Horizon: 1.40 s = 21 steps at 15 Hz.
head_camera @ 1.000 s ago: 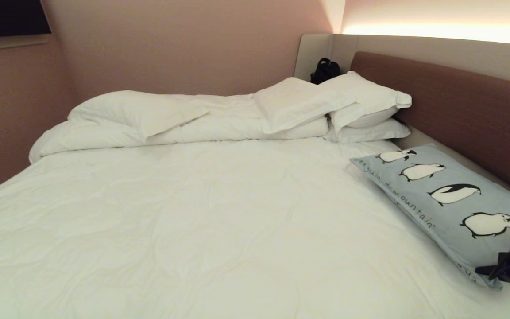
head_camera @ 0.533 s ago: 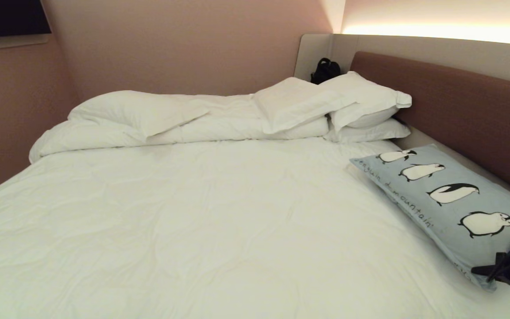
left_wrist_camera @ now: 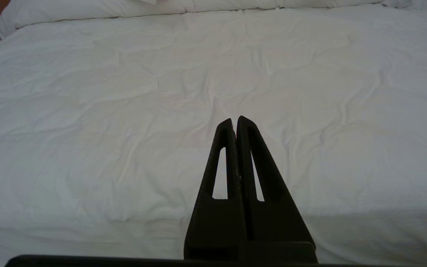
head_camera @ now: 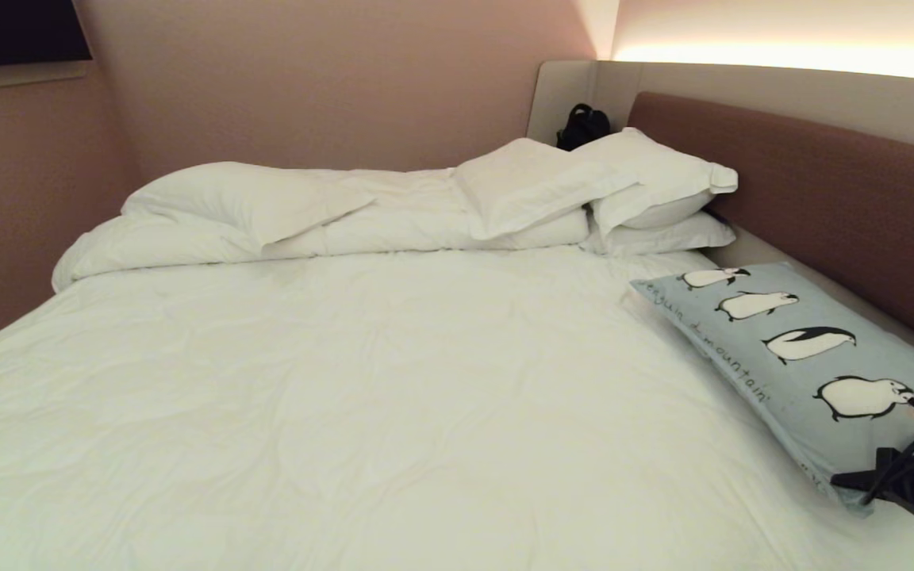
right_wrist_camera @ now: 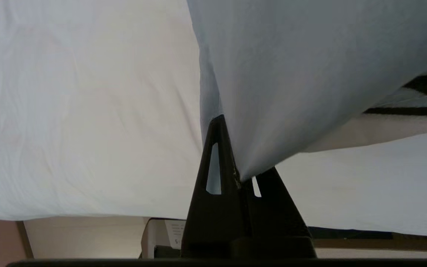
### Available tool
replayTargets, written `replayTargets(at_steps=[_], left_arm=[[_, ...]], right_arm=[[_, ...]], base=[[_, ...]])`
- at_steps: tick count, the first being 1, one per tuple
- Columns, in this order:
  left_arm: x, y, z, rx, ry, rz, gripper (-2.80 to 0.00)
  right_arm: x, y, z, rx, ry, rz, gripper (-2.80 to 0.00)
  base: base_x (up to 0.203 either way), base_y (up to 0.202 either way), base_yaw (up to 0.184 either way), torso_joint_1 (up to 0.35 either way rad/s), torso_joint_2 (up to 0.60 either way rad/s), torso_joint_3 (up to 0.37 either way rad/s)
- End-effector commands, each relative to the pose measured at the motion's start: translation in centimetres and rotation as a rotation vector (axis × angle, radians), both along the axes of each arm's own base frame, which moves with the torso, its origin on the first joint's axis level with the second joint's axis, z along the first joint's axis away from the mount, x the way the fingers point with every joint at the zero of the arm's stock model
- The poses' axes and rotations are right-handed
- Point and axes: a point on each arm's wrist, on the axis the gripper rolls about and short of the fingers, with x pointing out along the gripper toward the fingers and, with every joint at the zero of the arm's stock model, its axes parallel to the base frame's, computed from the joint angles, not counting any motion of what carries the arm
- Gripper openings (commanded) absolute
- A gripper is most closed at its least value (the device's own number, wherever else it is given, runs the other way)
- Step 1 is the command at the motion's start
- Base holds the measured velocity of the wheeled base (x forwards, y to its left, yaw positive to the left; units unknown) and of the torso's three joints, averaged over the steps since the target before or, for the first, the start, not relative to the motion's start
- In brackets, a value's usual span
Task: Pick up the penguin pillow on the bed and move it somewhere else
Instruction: Pick up the pillow
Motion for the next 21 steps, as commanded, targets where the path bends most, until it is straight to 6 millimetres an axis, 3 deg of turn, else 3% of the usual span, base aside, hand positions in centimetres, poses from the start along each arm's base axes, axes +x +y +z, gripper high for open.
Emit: replayTargets(at_steps=[1, 19, 20, 21], left_arm=[[0.0, 0.0, 0.0, 0.000, 0.000, 0.001, -2.80], [0.0, 0.0, 0.0, 0.000, 0.000, 0.001, -2.80], [0.0, 0.0, 0.0, 0.000, 0.000, 0.001, -2.80], [0.0, 0.0, 0.0, 0.000, 0.000, 0.001, -2.80]], right_arm=[[0.1, 0.5, 0.1, 0.002, -0.004, 0.016, -2.80], [0.1, 1.6, 0.7, 0.015, -0.004, 0.026, -2.80], [0.1, 1.6, 0.9, 0.010, -0.011, 0.025, 0.00], [-0.1, 1.7, 1.3, 0.005, -0.021, 0.025, 0.00]], base=[[0.000, 0.000, 0.000, 0.000, 0.00, 0.000], [0.000, 0.000, 0.000, 0.000, 0.00, 0.000], [0.000, 0.000, 0.000, 0.000, 0.00, 0.000], [0.000, 0.000, 0.000, 0.000, 0.00, 0.000]])
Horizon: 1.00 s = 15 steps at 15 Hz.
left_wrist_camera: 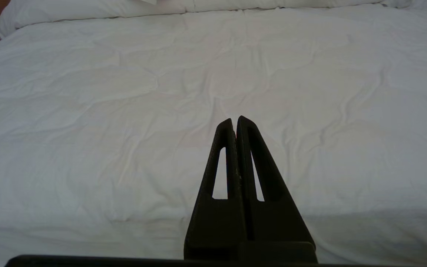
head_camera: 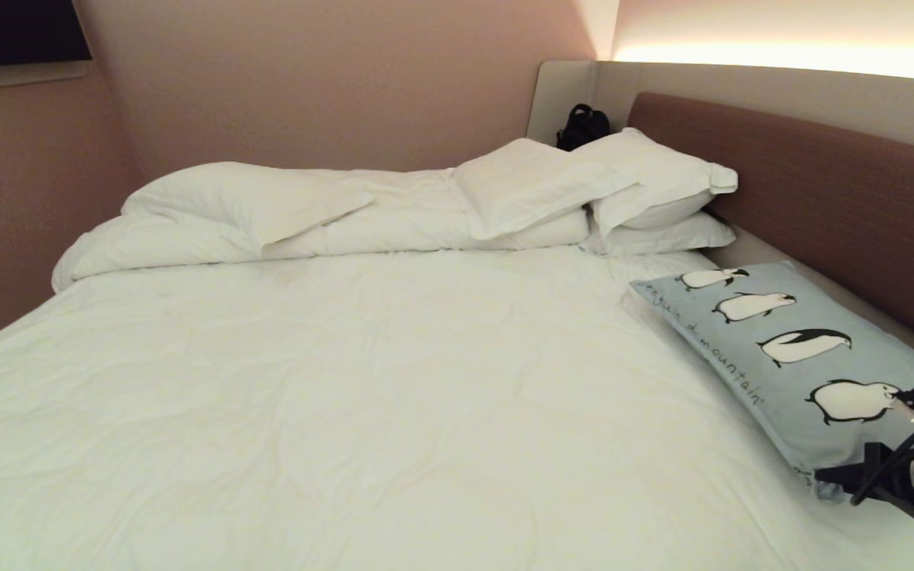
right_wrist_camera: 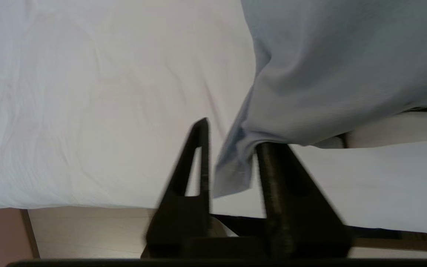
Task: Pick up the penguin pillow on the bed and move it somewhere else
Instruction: Pick up the pillow
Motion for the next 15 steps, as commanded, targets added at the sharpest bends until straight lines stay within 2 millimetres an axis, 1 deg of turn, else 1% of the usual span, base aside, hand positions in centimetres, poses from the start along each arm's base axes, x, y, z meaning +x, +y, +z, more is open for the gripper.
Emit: replayTargets(at_steps=[1, 3, 6, 8, 10, 11, 13, 14, 15], left_arm=[[0.0, 0.0, 0.0, 0.000, 0.000, 0.001, -2.80], [0.0, 0.0, 0.0, 0.000, 0.000, 0.001, -2.80], [0.0, 0.0, 0.0, 0.000, 0.000, 0.001, -2.80], [0.0, 0.0, 0.0, 0.000, 0.000, 0.001, -2.80], [0.0, 0.0, 0.0, 0.000, 0.000, 0.001, -2.80], [0.0, 0.0, 0.0, 0.000, 0.000, 0.001, -2.80], [0.0, 0.0, 0.0, 0.000, 0.000, 0.001, -2.80], [0.0, 0.0, 0.0, 0.000, 0.000, 0.001, -2.80], [0.0, 0.0, 0.0, 0.000, 0.000, 0.001, -2.80]], right_arm=[[-0.3, 0.2, 0.6, -0.007, -0.016, 0.002, 0.00], [-0.8, 0.5, 1.1, -0.015, -0.032, 0.002, 0.00], [-1.7, 1.0, 1.5, -0.061, -0.100, -0.001, 0.00], [-2.6, 1.6, 2.4, -0.096, -0.157, -0.005, 0.00], [-3.0, 1.8, 3.9, -0.120, -0.219, -0.028, 0.00], [-2.7, 1.6, 5.1, -0.110, -0.251, -0.064, 0.00], [-1.4, 1.0, 7.7, -0.102, -0.302, -0.168, 0.00], [-0.4, 1.3, 8.9, -0.118, -0.309, -0.229, 0.00], [0.6, 2.1, 9.5, -0.166, -0.296, -0.286, 0.00]], base=[[0.000, 0.000, 0.000, 0.000, 0.00, 0.000], [0.000, 0.000, 0.000, 0.000, 0.00, 0.000], [0.000, 0.000, 0.000, 0.000, 0.00, 0.000], [0.000, 0.000, 0.000, 0.000, 0.00, 0.000], [0.000, 0.000, 0.000, 0.000, 0.00, 0.000], [0.000, 0.000, 0.000, 0.000, 0.00, 0.000], [0.000, 0.000, 0.000, 0.000, 0.00, 0.000], [0.000, 0.000, 0.000, 0.000, 0.00, 0.000], [0.000, 0.000, 0.000, 0.000, 0.00, 0.000]])
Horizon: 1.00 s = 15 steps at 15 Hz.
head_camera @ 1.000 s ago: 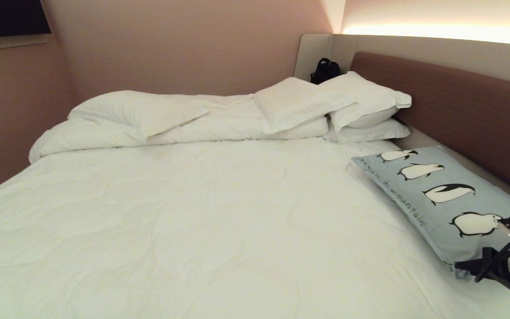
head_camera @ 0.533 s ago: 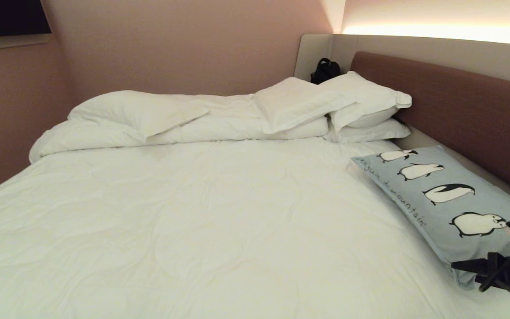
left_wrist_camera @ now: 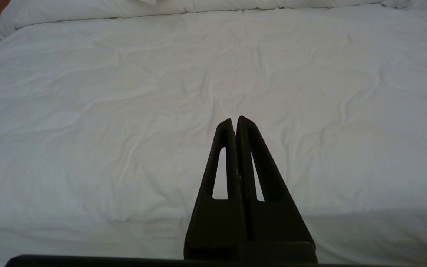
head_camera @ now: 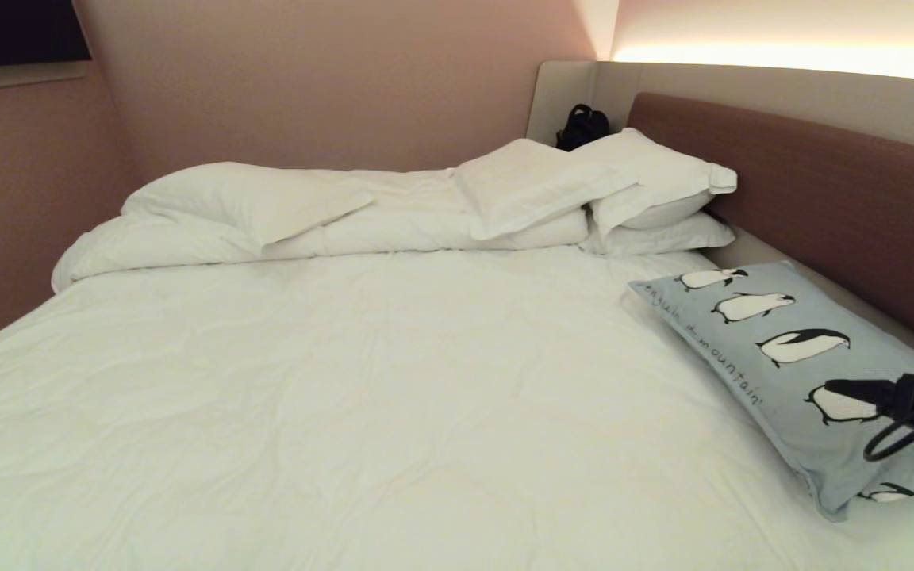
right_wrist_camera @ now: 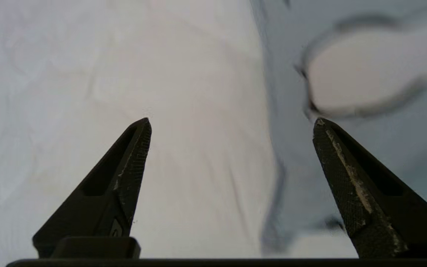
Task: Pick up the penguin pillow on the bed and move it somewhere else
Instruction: Pick up the pillow
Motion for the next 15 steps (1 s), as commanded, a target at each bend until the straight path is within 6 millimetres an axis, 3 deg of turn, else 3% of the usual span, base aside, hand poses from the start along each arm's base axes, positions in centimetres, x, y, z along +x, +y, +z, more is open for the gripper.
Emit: replayTargets(at_steps=[1, 5, 9, 12, 13, 14, 15], left_arm=[[0.0, 0.0, 0.0, -0.001, 0.000, 0.001, -2.80], [0.0, 0.0, 0.0, -0.001, 0.000, 0.001, -2.80], [0.0, 0.0, 0.0, -0.001, 0.000, 0.001, -2.80], [0.0, 0.0, 0.0, -0.001, 0.000, 0.001, -2.80], [0.0, 0.0, 0.0, -0.001, 0.000, 0.001, -2.80], [0.0, 0.0, 0.0, -0.001, 0.000, 0.001, -2.80], [0.0, 0.0, 0.0, -0.001, 0.000, 0.001, -2.80]], right_arm=[[1.7, 1.6, 1.7, -0.008, 0.038, -0.299, 0.00], [4.0, 8.2, 3.7, -0.099, 0.010, -0.389, 0.00], [1.3, 12.3, 8.4, -0.052, -0.013, -0.310, 0.00], [-2.0, 13.2, 10.6, -0.033, 0.035, -0.274, 0.00], [-3.2, 13.2, 11.1, -0.031, 0.047, -0.263, -1.05], [-4.5, 13.3, 11.6, -0.031, 0.054, -0.250, -2.80], [-6.0, 13.4, 12.1, -0.034, 0.057, -0.235, -2.80]], base=[[0.000, 0.000, 0.000, 0.000, 0.00, 0.000], [0.000, 0.000, 0.000, 0.000, 0.00, 0.000], [0.000, 0.000, 0.000, 0.000, 0.00, 0.000], [0.000, 0.000, 0.000, 0.000, 0.00, 0.000], [0.000, 0.000, 0.000, 0.000, 0.00, 0.000], [0.000, 0.000, 0.000, 0.000, 0.00, 0.000], [0.000, 0.000, 0.000, 0.000, 0.00, 0.000]])
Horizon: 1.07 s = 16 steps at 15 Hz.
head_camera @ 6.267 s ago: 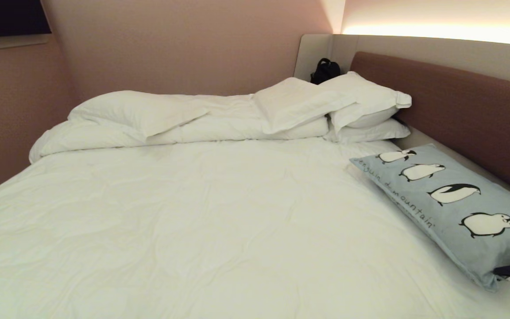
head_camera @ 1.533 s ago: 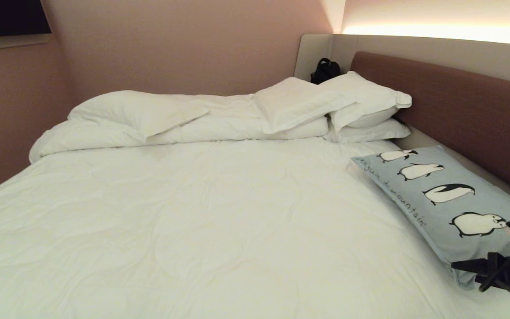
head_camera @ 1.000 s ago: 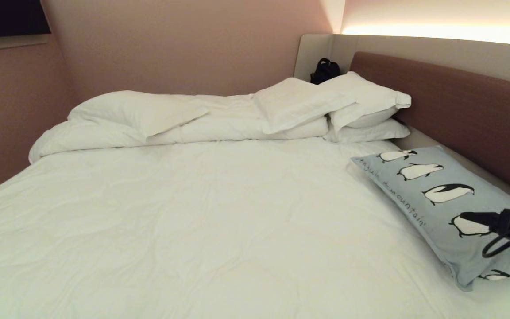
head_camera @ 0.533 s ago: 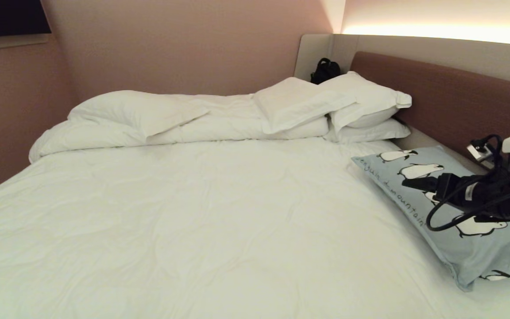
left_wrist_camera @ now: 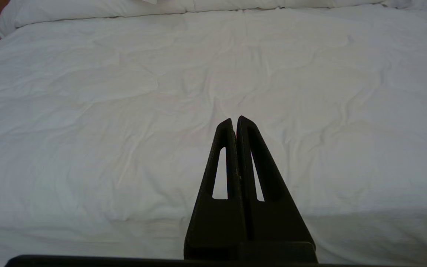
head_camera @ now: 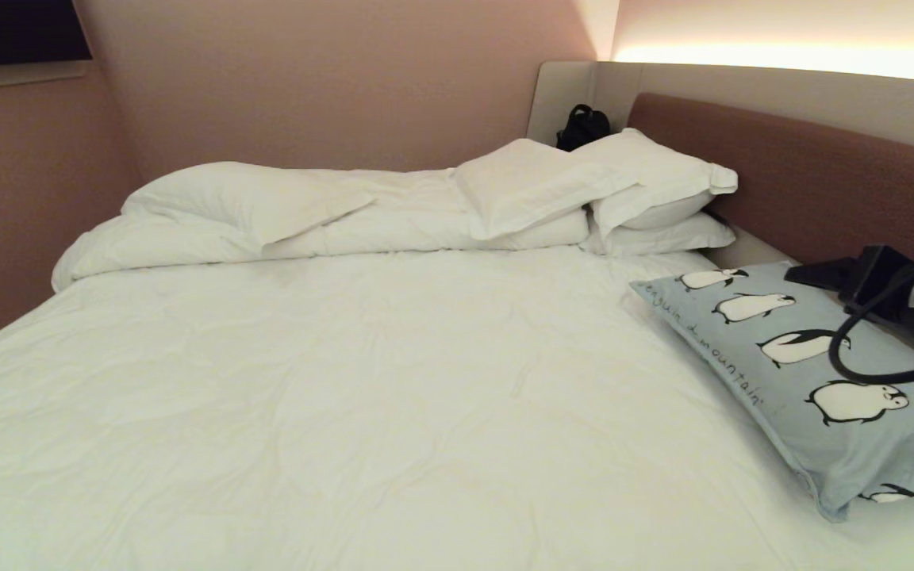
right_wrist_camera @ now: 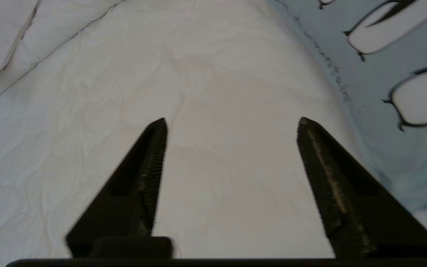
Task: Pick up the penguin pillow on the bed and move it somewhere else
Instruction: Pick up the pillow
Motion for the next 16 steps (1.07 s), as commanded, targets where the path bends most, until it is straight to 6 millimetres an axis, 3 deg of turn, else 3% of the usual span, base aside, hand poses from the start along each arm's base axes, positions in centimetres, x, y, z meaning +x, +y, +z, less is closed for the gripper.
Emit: replayTargets(at_steps=[1, 4, 8, 16], left_arm=[[0.0, 0.0, 0.0, 0.000, 0.000, 0.001, -2.80], [0.0, 0.0, 0.0, 0.000, 0.000, 0.001, -2.80], [0.0, 0.0, 0.0, 0.000, 0.000, 0.001, -2.80], [0.0, 0.0, 0.0, 0.000, 0.000, 0.001, -2.80]], right_arm=[[-4.8, -0.1, -0.3, -0.050, 0.185, -0.058, -2.80], [-9.5, 0.0, 0.5, -0.052, 0.207, 0.003, -2.80], [-15.7, 0.2, 0.1, 0.060, 0.317, 0.252, -2.80], [-22.0, 0.0, -3.7, -0.081, 0.503, 0.499, -2.80]], base=[[0.000, 0.000, 0.000, 0.000, 0.00, 0.000], [0.000, 0.000, 0.000, 0.000, 0.00, 0.000], [0.000, 0.000, 0.000, 0.000, 0.00, 0.000], [0.000, 0.000, 0.000, 0.000, 0.00, 0.000]])
